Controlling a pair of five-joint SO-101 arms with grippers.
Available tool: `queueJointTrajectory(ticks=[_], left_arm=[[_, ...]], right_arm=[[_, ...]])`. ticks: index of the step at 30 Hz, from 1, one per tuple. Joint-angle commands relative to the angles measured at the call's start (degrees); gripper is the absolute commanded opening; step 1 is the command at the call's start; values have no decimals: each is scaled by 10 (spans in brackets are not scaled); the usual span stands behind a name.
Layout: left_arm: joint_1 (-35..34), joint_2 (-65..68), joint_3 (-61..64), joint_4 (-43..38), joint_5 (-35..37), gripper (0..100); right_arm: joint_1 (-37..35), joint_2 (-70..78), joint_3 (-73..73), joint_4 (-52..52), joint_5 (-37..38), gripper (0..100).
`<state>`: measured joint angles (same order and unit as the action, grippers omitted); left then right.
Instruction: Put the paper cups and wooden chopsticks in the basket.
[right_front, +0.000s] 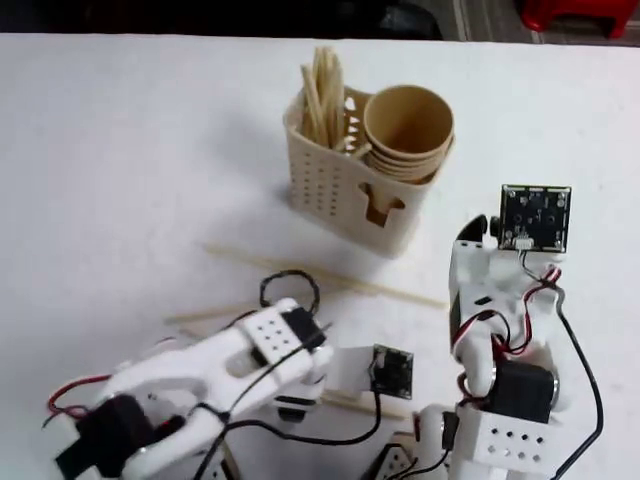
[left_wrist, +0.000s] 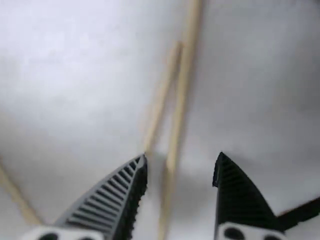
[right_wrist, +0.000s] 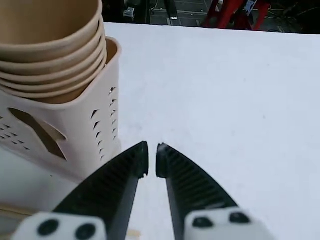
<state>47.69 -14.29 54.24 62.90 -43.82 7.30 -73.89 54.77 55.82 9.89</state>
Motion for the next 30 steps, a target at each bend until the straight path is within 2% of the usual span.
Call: queueJointTrajectory(ticks=[1,10,14,23,27,30], left_arm=[[9,47,-49,-1,22,187],[10,116,-86,-4,36,33],[7,102,-87,31,36,23],[0,-87,-86,202,36,23],[-51,-190,-87,265,30,23],[-109,-254,-98,299,-9,23]], right_arm=[[5,-7,-4,3,6,43],[5,-7,-4,3,6,43],[5,-7,-3,3,6,43],[5,-7,-3,3,6,43],[5,-7,-3,3,6,43],[5,-7,-3,3,6,43]])
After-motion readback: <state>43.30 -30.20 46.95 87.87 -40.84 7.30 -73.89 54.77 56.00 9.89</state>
